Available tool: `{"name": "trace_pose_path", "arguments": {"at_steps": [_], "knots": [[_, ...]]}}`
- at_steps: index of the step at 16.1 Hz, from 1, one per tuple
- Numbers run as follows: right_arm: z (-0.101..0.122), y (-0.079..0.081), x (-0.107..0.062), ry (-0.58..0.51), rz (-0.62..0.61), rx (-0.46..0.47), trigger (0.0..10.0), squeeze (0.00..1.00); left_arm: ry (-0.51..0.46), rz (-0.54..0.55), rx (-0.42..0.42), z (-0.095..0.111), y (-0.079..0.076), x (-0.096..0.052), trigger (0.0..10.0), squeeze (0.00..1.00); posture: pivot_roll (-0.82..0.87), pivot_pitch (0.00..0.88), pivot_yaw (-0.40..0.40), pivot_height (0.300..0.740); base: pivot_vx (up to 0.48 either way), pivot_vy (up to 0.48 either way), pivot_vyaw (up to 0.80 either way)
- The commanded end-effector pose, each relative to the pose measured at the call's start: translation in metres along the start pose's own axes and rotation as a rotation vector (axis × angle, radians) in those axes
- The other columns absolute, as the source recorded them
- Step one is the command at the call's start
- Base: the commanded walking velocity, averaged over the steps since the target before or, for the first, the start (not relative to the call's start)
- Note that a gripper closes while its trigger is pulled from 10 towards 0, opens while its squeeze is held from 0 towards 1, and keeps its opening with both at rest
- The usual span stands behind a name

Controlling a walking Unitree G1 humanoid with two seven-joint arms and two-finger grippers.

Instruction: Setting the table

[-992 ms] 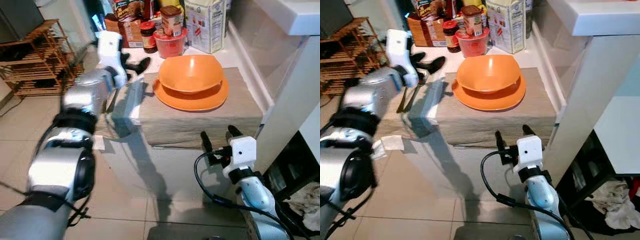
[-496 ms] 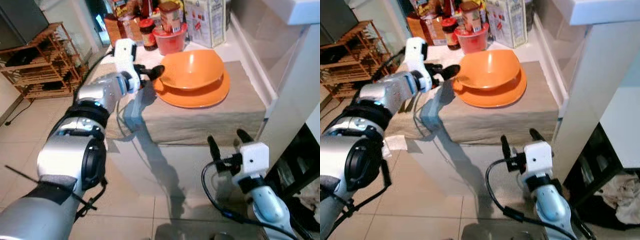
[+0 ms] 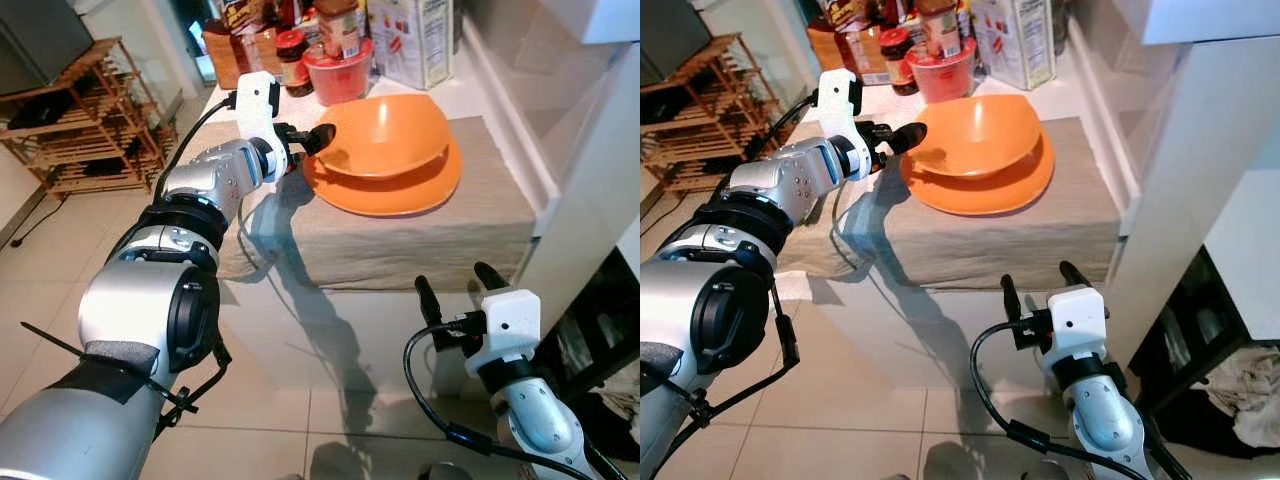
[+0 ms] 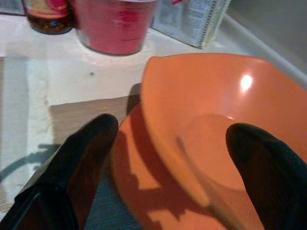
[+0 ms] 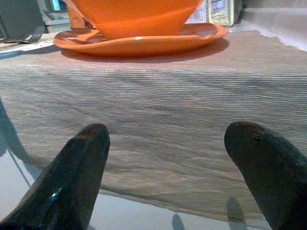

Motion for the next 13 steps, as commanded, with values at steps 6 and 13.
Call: {"name": "trace_pose_path", "arguments": {"at_steps": [6,13], "knots": [[0.005,0.008,0.001,-0.005,0.029,-0.002,10.0,0.0,0.0,0.057,-0.029,-0.004,0.014,-0.003,10.0,0.0,-0.21,0.039,0.2,0.74,0.0,0.0,0.0],[0.008,0.009,-0.001,-0.008,0.034,0.001,10.0,0.0,0.021,0.036,-0.038,-0.014,0.004,0.002,10.0,0.0,-0.21,0.053,0.202,0.74,0.0,0.0,0.0]]}}
Point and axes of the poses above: a point about 5 cm out from each wrist's last joint towards the gripper, its own x axis pointing out of the wrist towards the gripper, its own z axis along the axis of the wrist's last joint, y = z × x, the point moved 6 cm from there along x, pointing out of the wrist towards the gripper, and after that the axes turned 6 degrees about -x, right-handed, at the moved point
